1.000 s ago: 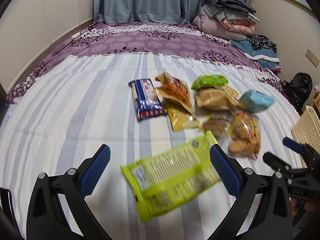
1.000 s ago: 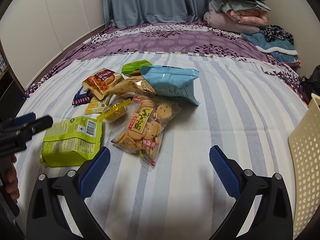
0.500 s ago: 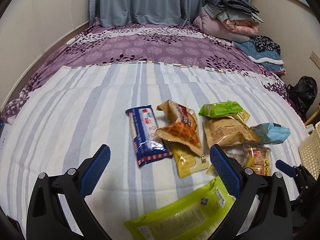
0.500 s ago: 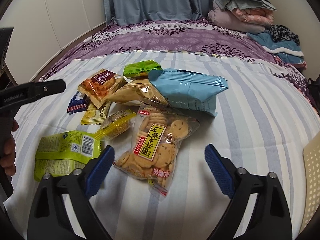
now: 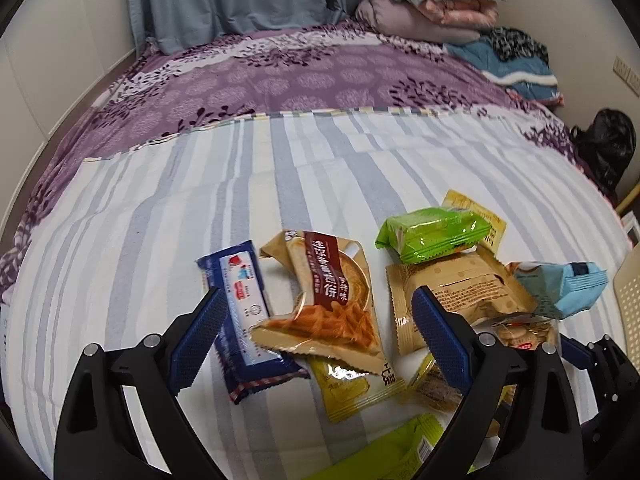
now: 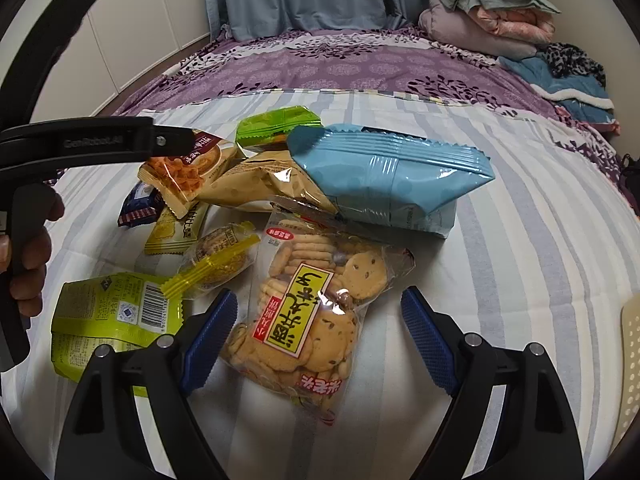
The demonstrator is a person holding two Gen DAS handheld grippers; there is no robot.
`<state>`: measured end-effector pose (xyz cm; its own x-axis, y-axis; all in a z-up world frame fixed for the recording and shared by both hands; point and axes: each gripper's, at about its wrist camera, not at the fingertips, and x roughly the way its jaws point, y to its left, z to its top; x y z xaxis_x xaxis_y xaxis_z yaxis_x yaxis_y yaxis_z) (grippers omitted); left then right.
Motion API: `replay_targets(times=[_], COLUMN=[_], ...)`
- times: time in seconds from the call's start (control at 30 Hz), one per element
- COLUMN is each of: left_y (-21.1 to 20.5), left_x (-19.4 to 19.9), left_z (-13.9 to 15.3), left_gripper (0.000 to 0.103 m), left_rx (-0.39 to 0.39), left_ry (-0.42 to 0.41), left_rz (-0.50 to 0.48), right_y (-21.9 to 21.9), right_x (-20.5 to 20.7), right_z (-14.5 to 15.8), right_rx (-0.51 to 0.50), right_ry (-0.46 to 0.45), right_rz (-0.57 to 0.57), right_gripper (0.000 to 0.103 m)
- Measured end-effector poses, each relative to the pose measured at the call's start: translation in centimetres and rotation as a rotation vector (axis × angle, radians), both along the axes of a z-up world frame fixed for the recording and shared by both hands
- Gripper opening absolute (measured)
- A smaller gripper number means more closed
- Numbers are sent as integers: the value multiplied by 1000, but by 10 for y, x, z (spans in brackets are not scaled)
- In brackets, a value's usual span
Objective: Organize snacks
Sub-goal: 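Grasp the brown-red cake packet with the left tool while the right tool grasps the clear cookie bag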
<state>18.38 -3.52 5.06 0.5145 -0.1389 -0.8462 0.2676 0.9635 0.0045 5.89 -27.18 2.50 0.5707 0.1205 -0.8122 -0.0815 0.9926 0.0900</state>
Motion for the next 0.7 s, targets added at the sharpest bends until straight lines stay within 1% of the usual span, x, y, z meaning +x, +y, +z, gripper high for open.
replay_targets(times=[0.23,0.27,0.3,0.37,0.4,0.43,0.53,0.57,0.67,0.7], left_y=[-17,-19,-20,-21,-21,-20,-18,-18,-19,-19], left_x=[24,27,29,34,36,38,42,43,41,41], left_z=[-24,-26,-29,-36,-38,-41,-45,-45,-44,-43], left_gripper=[95,92,88,87,81,72,69,64,58,54], left_rx=[68,81,88,106,112,117,87,81,80,73], left_ry=[71,76,85,102,106,114,134,134,127,125], left_rz=[-11,-11,-13,-8,-8,-9,-4,-7,-19,-22], right_y=[-1,-1,-1,0,0,0,0,0,0,0], right_x=[5,5,6,7,7,7,8,10,11,11], right_z=[-4,-5,-5,-6,-6,-6,-8,-8,-9,-9], right_rx=[8,9,10,10,11,12,16,16,13,12], right_ry=[15,16,18,19,19,20,24,25,24,24], right_rz=[1,1,1,2,2,1,1,1,4,4], right_gripper=[84,84,84,84,84,84,84,84,84,84])
